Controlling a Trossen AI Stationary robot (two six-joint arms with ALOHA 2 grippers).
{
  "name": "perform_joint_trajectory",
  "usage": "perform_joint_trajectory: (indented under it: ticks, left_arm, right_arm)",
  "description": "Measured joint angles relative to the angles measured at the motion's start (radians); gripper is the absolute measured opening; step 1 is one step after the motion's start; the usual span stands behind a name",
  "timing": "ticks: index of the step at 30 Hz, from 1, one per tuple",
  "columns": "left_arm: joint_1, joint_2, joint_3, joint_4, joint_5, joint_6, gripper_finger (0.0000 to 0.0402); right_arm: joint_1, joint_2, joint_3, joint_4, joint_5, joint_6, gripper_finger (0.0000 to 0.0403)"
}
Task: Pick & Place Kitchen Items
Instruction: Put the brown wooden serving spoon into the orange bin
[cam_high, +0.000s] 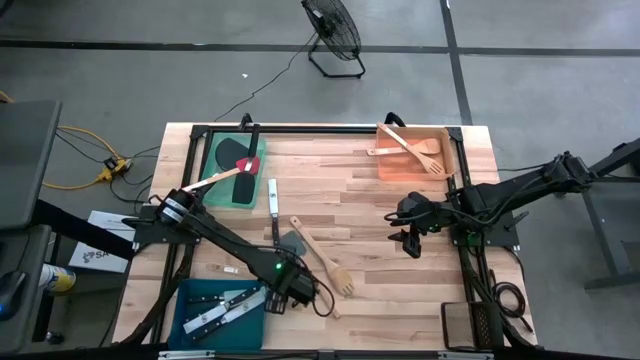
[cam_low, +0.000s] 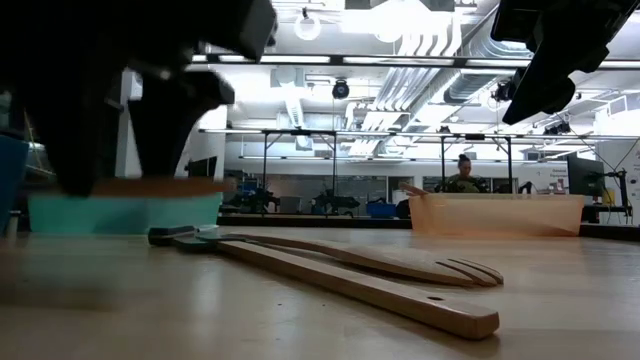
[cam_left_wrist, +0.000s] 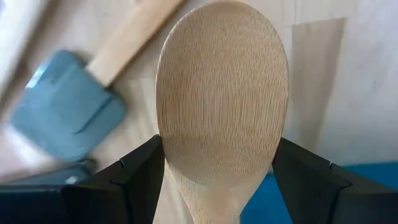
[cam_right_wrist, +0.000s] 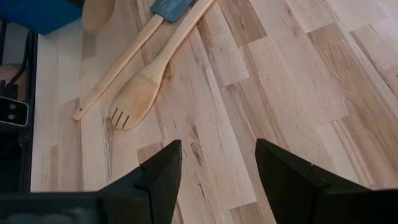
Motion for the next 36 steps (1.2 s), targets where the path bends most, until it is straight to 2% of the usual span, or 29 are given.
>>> perform_joint_trajectory:
  ticks: [5,11,15,20,26,36]
  left_arm:
    - [0.0,-0.001,0.093,-0.107,-0.054,0.003,0.0253]
    - [0.001,-0.002,0.212,-0.182,-0.166,0.033,0.0253]
    - [0.001,-0.003,0.28,-0.196,-0.256,0.07,0.0253]
    - [0.022,-0.006,0.332,-0.188,-0.35,0.105,0.0253]
    - [0.09,-0.016,0.334,-0.132,-0.37,0.175,0.0253]
    - [0.222,-0.056,0.334,0.048,-0.31,0.329,0.0252]
  right_arm:
    - [0.0,0.0,0.0,0.0,0.0,0.0,0.0196]
    - [0.0,0.0,0.0,0.019,0.001,-0.008,0.0196]
    - [0.005,0.023,0.0,0.087,0.002,-0.084,0.0196]
    - [0.052,0.08,0.0,0.18,0.092,-0.193,0.0196]
    - [0.113,0.152,0.0,0.195,0.248,-0.227,0.0196]
    - [0.134,0.28,-0.006,0.22,0.315,-0.239,0.0196]
